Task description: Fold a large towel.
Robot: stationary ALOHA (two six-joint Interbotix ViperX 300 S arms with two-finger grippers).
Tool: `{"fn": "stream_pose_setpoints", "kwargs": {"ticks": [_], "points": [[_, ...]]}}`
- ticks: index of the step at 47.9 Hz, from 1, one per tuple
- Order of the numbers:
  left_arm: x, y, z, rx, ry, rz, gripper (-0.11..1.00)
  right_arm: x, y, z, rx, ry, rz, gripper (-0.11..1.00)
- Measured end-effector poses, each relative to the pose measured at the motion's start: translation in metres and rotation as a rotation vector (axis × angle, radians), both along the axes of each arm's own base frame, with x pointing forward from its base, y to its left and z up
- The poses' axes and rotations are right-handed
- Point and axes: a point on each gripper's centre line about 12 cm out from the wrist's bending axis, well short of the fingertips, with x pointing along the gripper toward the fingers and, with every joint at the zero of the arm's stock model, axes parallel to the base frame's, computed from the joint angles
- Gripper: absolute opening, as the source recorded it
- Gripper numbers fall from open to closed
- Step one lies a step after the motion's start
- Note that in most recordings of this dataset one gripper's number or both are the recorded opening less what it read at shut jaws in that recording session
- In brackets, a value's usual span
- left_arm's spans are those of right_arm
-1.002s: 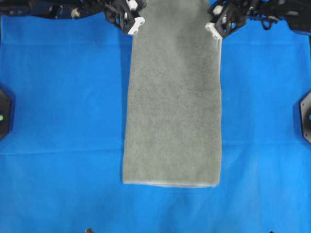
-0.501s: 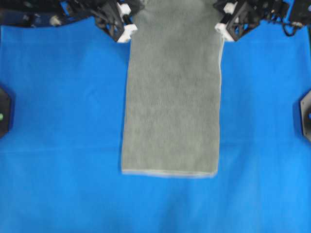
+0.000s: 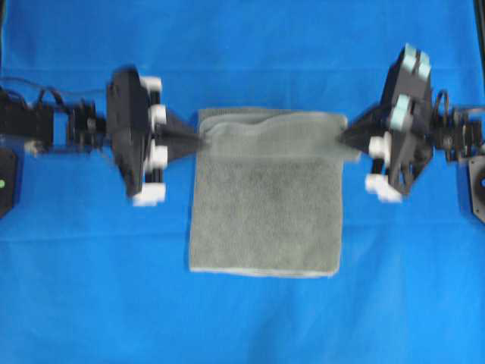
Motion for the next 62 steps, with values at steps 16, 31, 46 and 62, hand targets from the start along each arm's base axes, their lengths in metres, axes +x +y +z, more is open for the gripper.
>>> {"fn": "stream_pose_setpoints", "kwargs": {"ticks": [16,31,46,62], "points": [[0.000,-0.071,-0.070,-0.113,0.175,-0.113,0.03,0.015,0.062,-0.062,0.137,0.146,0.049,0.07],[-0.002,-0.081,-0.079,-0.173,0.214,-0.092,0.03,0.026,0.077,-0.077,0.192,0.121,0.094,0.07],[-0.002,-0.091,-0.076,-0.163,0.250,-0.118,0.45,0.028,0.084,-0.074,0.191,0.119,0.113,0.46],[-0.022,-0.141,-0.042,-0.173,0.208,-0.276,0.58,0.026,0.143,-0.058,0.232,0.086,0.253,0.58]]}}
